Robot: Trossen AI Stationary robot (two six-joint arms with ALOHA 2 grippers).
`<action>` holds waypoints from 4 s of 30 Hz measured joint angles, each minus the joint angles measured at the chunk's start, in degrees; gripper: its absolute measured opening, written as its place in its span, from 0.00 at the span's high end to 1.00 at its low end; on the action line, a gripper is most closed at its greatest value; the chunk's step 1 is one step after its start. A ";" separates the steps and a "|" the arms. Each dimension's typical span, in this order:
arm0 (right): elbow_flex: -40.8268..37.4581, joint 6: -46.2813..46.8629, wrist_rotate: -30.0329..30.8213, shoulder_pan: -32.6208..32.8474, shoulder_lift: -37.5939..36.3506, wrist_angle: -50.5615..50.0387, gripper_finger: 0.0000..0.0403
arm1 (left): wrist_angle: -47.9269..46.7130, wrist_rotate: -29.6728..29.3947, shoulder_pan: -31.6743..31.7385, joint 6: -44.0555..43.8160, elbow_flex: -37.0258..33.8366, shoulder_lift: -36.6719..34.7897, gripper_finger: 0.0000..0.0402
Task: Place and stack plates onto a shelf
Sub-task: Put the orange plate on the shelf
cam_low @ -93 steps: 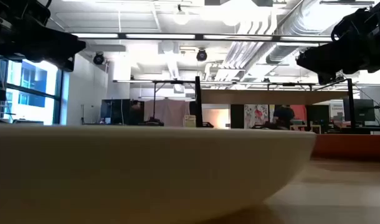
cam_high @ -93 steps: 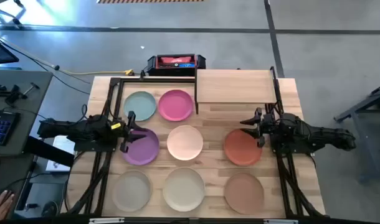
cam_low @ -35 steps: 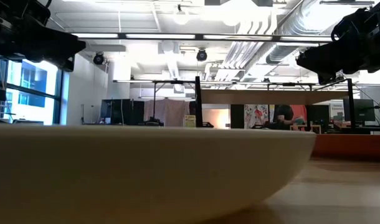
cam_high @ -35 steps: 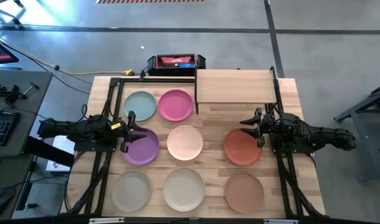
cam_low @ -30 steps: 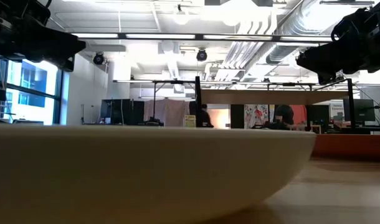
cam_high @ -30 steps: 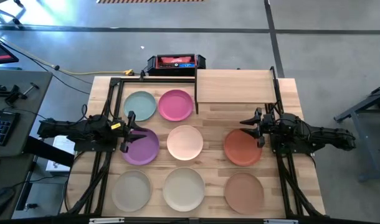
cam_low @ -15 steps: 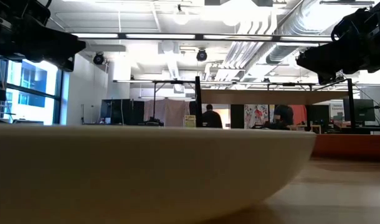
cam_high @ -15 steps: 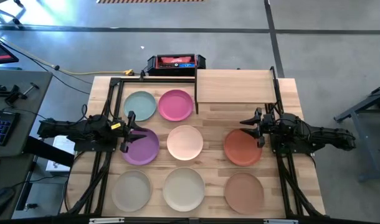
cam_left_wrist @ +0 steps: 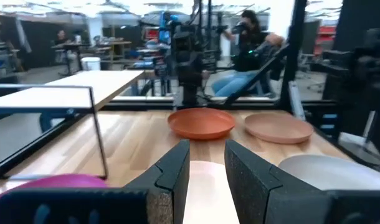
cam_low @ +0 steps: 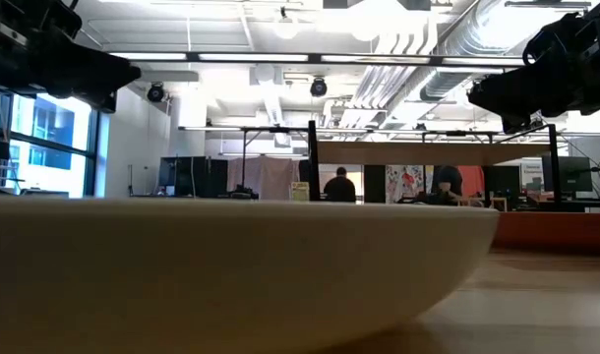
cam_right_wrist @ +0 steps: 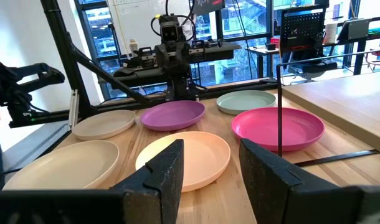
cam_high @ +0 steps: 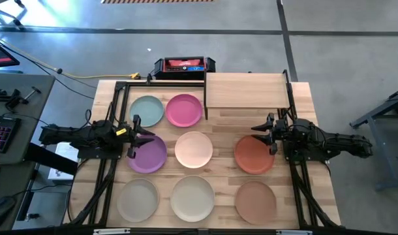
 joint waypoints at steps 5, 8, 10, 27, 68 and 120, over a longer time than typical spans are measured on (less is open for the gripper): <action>-0.01 0.00 0.01 0.00 -0.02 0.00 0.65 | 0.10 -0.14 0.00 -0.31 0.00 0.00 0.78; 0.00 0.00 0.00 0.00 0.00 0.00 0.65 | 0.18 -0.14 0.00 -3.49 0.00 0.00 0.78; 0.00 0.00 0.00 0.00 0.00 0.00 0.65 | 0.15 -0.14 0.00 -7.45 0.00 0.00 0.78; 0.00 0.00 0.01 0.00 0.00 0.00 0.65 | 13.52 -13.07 -0.02 -21.39 0.00 0.00 0.78; 12.78 21.90 15.94 -0.02 0.41 17.68 0.65 | 11.52 -20.88 0.00 -10.54 29.78 12.68 0.78; 43.61 71.62 0.69 12.90 62.00 -32.06 0.65 | -16.30 -23.90 0.00 -6.19 40.76 20.59 0.78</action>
